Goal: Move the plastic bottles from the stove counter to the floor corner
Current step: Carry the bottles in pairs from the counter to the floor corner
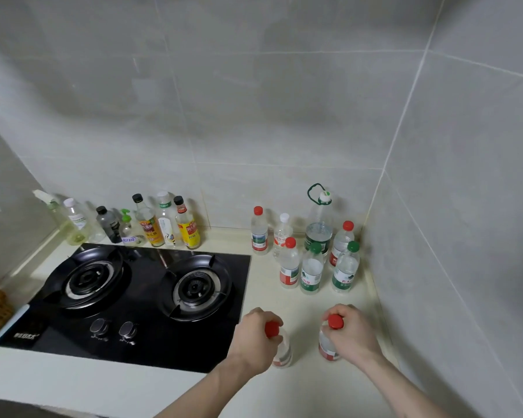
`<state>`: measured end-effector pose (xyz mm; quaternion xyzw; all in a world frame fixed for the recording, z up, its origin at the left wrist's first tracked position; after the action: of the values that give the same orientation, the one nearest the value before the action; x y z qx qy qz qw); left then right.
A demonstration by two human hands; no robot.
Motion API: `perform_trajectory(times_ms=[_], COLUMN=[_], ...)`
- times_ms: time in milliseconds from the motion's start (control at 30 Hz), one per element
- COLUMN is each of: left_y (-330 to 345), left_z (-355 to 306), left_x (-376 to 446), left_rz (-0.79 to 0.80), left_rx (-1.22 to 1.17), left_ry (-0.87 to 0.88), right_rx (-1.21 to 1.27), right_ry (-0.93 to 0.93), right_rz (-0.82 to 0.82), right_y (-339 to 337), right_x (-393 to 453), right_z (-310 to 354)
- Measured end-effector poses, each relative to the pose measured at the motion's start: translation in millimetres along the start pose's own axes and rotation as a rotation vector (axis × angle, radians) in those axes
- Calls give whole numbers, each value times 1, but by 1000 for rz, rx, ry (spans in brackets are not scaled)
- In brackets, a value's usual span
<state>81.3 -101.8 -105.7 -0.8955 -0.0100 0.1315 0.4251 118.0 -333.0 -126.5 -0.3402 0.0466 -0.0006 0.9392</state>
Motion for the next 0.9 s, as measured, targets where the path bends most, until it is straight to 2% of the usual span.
perform_trajectory(times_ms=[233, 500, 633, 900], left_y=[-70, -137, -168, -224], left_z=[41, 125, 170, 242], left_x=[-56, -132, -166, -237], left_rz=[-64, -159, -245, -489], left_rx=[-139, -165, -130, -219], left_ry=[17, -27, -112, -371], right_rx=[91, 67, 28, 37], right_ry=[-67, -233, -292, -541], right_rz=[115, 276, 388, 658], right_y=[41, 116, 158, 229], right_x=[-38, -99, -122, -153], right_z=[69, 165, 204, 298])
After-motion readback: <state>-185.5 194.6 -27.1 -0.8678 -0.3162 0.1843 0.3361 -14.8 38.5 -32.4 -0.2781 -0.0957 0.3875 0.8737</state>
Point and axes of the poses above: each hand's wrist, its own x-axis towards the middle knuckle, its own y-axis out of the palm, z = x × y, the point moved 10 cm from there along x, towards the middle knuckle, and after that the axes turned 7 degrees about -y, right-handed, at the moved point
